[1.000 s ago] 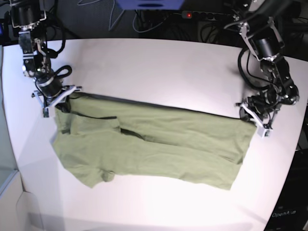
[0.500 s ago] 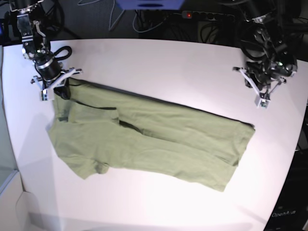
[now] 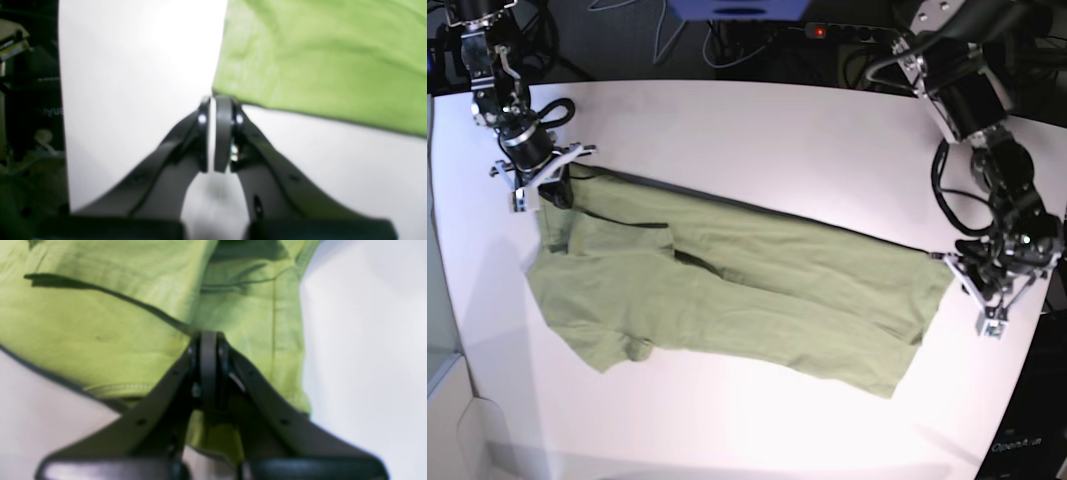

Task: Fold the T-shirt properly
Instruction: 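Drag the folded shirt toward the robot base with both grippers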

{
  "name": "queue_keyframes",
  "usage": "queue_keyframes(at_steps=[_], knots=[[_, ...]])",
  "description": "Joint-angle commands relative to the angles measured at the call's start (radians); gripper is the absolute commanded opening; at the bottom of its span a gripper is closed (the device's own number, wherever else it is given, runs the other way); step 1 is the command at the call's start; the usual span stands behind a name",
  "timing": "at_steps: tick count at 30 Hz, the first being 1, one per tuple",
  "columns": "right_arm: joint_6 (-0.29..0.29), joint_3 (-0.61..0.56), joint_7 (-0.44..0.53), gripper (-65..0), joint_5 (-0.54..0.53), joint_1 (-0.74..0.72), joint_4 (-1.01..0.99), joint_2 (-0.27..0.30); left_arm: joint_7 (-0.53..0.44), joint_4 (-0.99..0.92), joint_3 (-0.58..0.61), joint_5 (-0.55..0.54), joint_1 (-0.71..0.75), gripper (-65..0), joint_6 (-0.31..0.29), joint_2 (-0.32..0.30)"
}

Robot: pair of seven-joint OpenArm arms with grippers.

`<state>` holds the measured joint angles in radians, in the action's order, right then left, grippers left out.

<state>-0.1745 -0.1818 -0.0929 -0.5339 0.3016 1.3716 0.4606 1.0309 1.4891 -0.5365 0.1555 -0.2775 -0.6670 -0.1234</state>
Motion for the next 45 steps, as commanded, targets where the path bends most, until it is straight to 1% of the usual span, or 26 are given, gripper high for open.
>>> queue_keyframes(at_steps=[1, 4, 7, 14, 15, 16, 18, 20, 25, 31, 33, 35, 39, 40, 44, 45], knots=[[0.008, -0.002, -0.083, -64.4, 0.014, 0.005, -0.008, 0.011, -0.053, -0.029, 0.009, 0.009, -0.047, -62.4, -0.001, -0.006], [0.008, -0.002, -0.083, -64.4, 0.014, 0.006, -0.008, 0.011, -0.154, -0.16, 0.006, 0.075, -0.084, -62.4, -0.001, -0.002], [0.008, -0.002, -0.084, -64.4, 0.014, 0.006, -0.008, 0.011, -0.234, -0.267, 0.008, 0.105, -0.119, -62.4, -0.001, 0.0], [0.008, -0.003, -0.084, -64.4, 0.014, 0.006, -0.008, 0.013, -0.357, -0.466, 0.008, 0.108, -0.151, -62.4, 0.002, -0.009], [0.008, -0.003, -0.084, -64.4, 0.014, 0.006, -0.008, 0.013, -0.366, -0.482, 0.008, 0.109, -0.151, -62.4, 0.01, -0.015], [0.008, -0.003, -0.084, -64.4, 0.014, 0.006, -0.008, 0.013, -0.37, -0.497, 0.009, 0.109, -0.151, -62.4, 0.033, -0.02], [0.01, -0.003, -0.084, -64.4, 0.014, 0.006, -0.008, 0.023, -0.369, -0.512, 0.009, 0.109, -0.142, -62.4, 0.074, -0.022], [0.01, -0.003, -0.084, -64.4, 0.014, 0.006, -0.008, 0.025, -0.367, -0.516, 0.009, 0.108, -0.116, -62.4, 0.088, -0.023], [0.01, -0.002, -0.084, -64.4, 0.014, 0.0, -0.008, 0.042, -0.357, -0.512, 0.009, 0.108, -0.032, -62.4, 0.088, -0.023], [0.01, -0.002, -0.084, -64.4, 0.014, -0.002, -0.008, 0.056, -0.242, -0.505, 0.009, 0.108, 0.051, -62.6, 0.086, -0.023], [0.01, -0.002, -0.084, -64.4, 0.014, -0.002, -0.008, 0.059, -0.218, -0.503, 0.009, 0.108, 0.077, -62.7, 0.086, -0.023], [0.01, -0.002, -0.084, -64.4, 0.014, -0.002, -0.008, 0.074, -0.199, -0.503, 0.006, 0.106, 0.105, -62.7, 0.085, -0.023], [0.008, -0.002, -0.084, -64.4, 0.014, 0.005, -0.01, 0.079, -0.195, -0.483, 0.005, 0.102, 0.18, -62.7, 0.082, -0.023], [0.008, -0.002, -0.084, -64.4, 0.014, 0.008, -0.01, 0.086, -0.197, -0.46, 0.005, 0.102, 0.206, -62.7, 0.068, -0.02], [0.008, -0.002, -0.077, -64.4, 0.014, 0.028, -0.01, 0.086, -0.188, -0.322, 0.003, 0.1, 0.321, -62.7, -0.031, -0.003], [0.008, -0.002, -0.077, -64.4, 0.014, 0.032, -0.007, 0.086, -0.188, -0.296, 0.003, 0.106, 0.34, -62.7, -0.031, 0.011]])
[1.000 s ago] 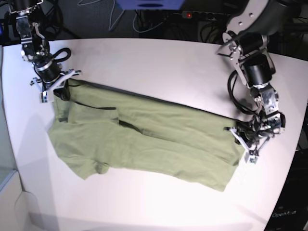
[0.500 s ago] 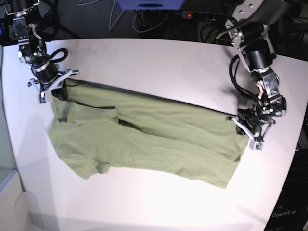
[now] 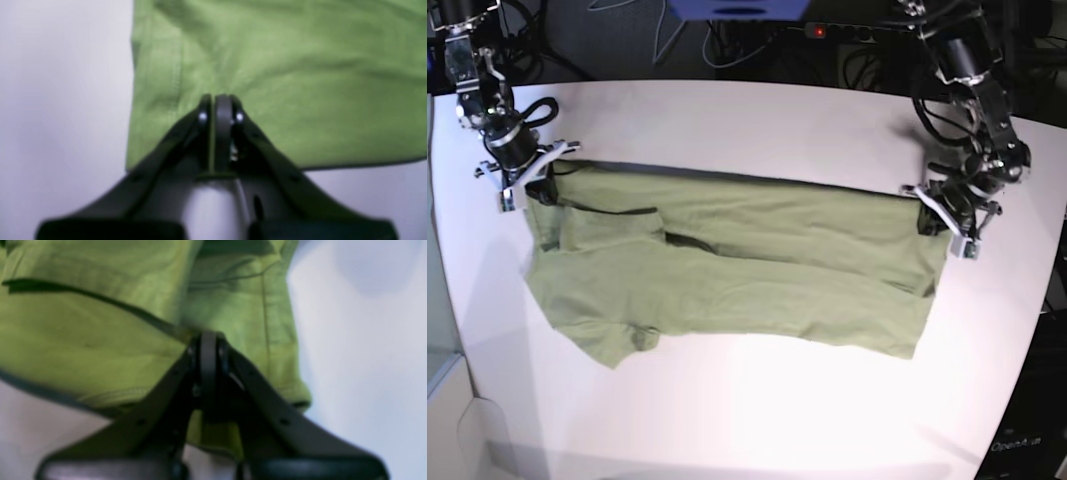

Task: Fold the T-shirt properly
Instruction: 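Drag the folded shirt toward the robot base with both grippers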

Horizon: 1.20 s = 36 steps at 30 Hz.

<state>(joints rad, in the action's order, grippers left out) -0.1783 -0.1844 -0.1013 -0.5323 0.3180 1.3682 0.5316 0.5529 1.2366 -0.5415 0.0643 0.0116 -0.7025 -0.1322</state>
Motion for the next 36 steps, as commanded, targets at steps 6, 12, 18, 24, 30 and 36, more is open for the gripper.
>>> queue_keyframes(at_steps=[6, 12, 18, 24, 30, 36], knots=[[0.01, 0.001, -0.064, -64.4, 0.013, 0.059, 0.0, 0.017, 0.29, 0.055, 0.008, 0.194, 0.178, -62.7, 0.004, 0.036], [0.01, 0.0, 0.045, -64.4, 0.013, 0.151, 0.0, 0.018, 0.279, 0.062, 0.008, 0.191, 0.264, -62.7, 0.004, 0.038], [0.01, -0.004, 0.119, -64.4, 0.013, 0.231, 0.0, 0.018, 0.232, 0.062, 0.007, 0.191, 0.345, -62.8, 0.004, 0.038], [0.01, -0.004, 0.168, -64.4, 0.013, 0.28, -0.002, 0.017, 0.172, 0.062, -0.067, 0.191, 0.42, -62.8, 0.004, 0.052], [0.01, -0.004, 0.17, -64.4, 0.013, 0.284, -0.003, 0.014, 0.117, 0.055, -0.107, 0.197, 0.456, -62.8, 0.004, 0.042], [0.01, -0.004, 0.17, -64.4, 0.013, 0.284, -0.006, 0.017, 0.117, 0.053, -0.107, 0.191, 0.448, -62.8, 0.004, 0.012]])
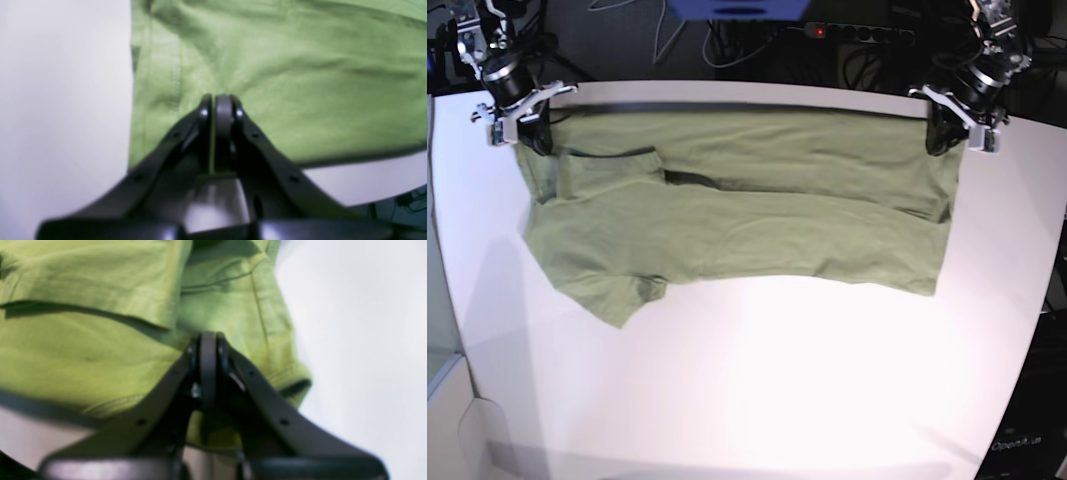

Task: Fold the T-shirt properly
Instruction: 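Drag the folded shirt toward the robot base with both grippers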

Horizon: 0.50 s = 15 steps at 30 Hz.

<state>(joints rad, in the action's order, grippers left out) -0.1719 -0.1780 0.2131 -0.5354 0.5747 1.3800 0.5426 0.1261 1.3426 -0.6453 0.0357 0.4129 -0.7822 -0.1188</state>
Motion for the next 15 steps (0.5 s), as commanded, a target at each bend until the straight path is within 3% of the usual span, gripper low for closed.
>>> queue_keyframes(at_steps=[1, 15], knots=[[0.004, -0.01, -0.145, -64.4, 0.016, 0.028, -0.018, 0.006, 0.547, -0.048, -0.003, 0.22, 0.045, -62.8, 0.084, -0.006], [0.004, -0.01, -0.148, -64.4, 0.016, 0.02, -0.018, 0.003, 0.596, 0.015, -0.003, 0.22, -0.058, -62.8, 0.084, 0.003]])
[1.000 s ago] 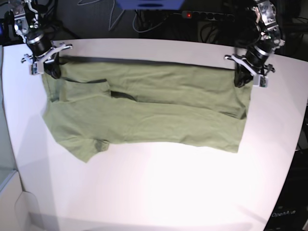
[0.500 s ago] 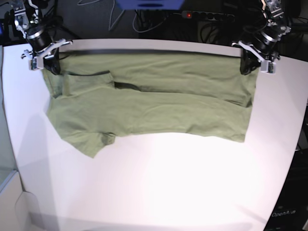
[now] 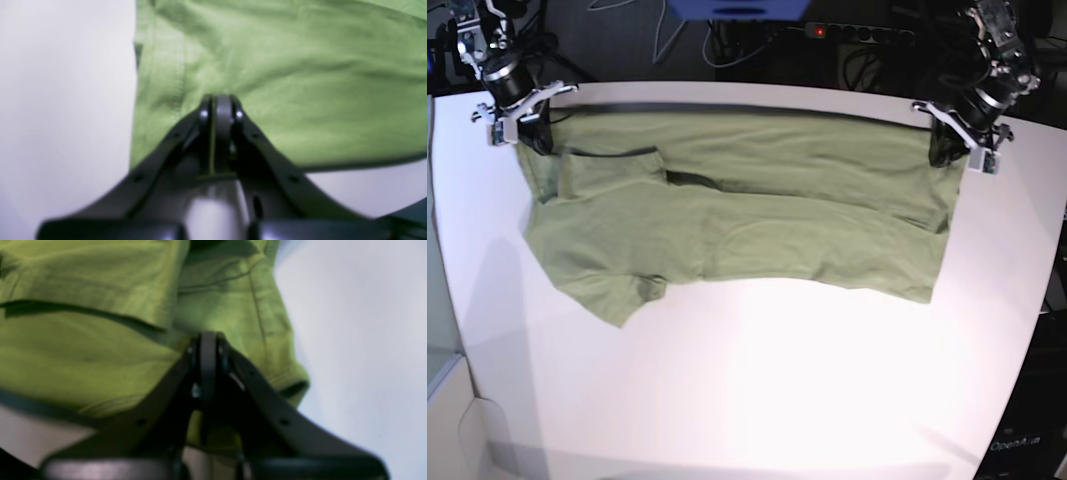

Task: Fold the T-shirt properly
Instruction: 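Drag the folded shirt toward the robot base with both grippers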

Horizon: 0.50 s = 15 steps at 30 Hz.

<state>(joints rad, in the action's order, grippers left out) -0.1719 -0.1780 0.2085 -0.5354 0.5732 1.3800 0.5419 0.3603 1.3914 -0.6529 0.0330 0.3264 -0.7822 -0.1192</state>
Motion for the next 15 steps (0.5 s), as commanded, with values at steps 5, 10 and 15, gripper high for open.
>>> queue_keyframes(at_steps=[5, 10, 15], knots=[[0.004, -0.01, -0.143, -64.4, 0.016, 0.021, -0.018, 0.004, 0.46, 0.079, 0.005, 0.221, 0.007, -62.8, 0.084, 0.008], [0.004, -0.01, -0.143, -64.4, 0.016, 0.021, -0.018, 0.002, 0.492, 0.164, 0.005, 0.221, 0.014, -62.8, 0.084, 0.025], [0.004, -0.01, -0.143, -64.4, 0.016, 0.02, -0.018, 0.002, 0.51, 0.193, 0.003, 0.221, 0.006, -62.8, 0.084, 0.025]])
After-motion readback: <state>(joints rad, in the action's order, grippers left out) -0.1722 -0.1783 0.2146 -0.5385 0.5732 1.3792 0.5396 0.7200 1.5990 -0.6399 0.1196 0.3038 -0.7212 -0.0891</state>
